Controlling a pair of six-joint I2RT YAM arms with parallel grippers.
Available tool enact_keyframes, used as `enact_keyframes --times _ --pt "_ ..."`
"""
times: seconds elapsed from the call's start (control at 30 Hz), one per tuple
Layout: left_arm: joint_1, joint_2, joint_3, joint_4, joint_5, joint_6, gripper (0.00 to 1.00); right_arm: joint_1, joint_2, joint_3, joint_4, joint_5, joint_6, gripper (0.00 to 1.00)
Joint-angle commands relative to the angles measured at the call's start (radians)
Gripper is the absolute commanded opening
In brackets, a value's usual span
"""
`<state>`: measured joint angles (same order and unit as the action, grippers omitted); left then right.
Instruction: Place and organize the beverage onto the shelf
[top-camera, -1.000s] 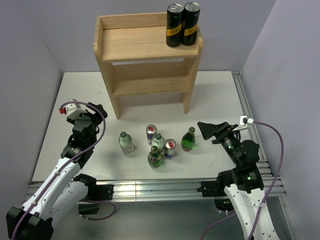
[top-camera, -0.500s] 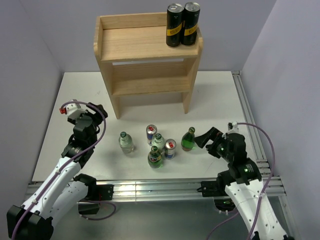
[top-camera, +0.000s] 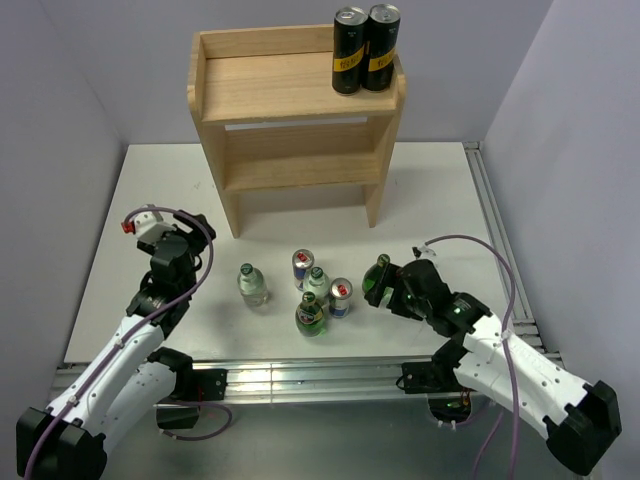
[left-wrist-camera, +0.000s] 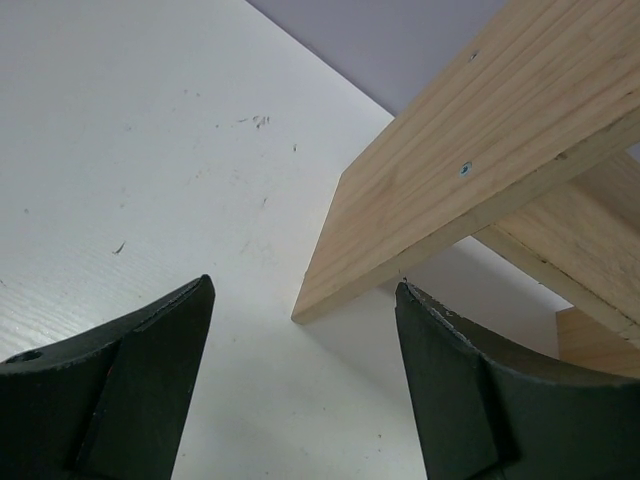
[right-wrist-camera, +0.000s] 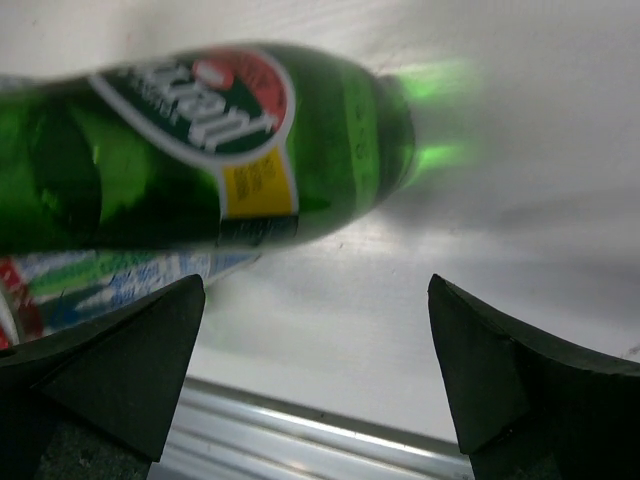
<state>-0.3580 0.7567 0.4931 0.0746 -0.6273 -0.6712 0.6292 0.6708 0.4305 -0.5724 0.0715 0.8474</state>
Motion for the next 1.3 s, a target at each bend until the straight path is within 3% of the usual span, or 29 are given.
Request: enact_keyframes --times 0.0,0.23,0.57,0.8,1.1,1.27 --pt "-0.004 0.003 -0.016 0.06 -0.026 -0.024 0.8 0.006 0.09 -0.006 0.13 0.126 -0.014 1.0" --pt "-0.004 -0.011 -0.048 0.088 -0.052 -0.039 0.8 0.01 0.265 0.017 0.305 0.188 -0.039 1.0" --pt "-0.004 -0.008 -0.057 0.097 -0.054 -0.045 0.79 0.078 0.267 -0.022 0.514 0.246 -0.108 1.0" --pt "-0.004 -0.013 -0.074 0.117 -0.058 -0.057 0.79 0.294 0.257 -0.013 0.534 0.453 -0.162 1.0" --pt "-0.004 -0.011 -0.1 0.163 -0.035 -0.038 0.8 0.386 0.44 0.071 0.398 0.724 -0.015 0.99" --pt "-0.004 0.01 -0.097 0.175 -0.026 -0.036 0.79 0.408 0.484 0.096 0.355 0.786 0.051 0.99"
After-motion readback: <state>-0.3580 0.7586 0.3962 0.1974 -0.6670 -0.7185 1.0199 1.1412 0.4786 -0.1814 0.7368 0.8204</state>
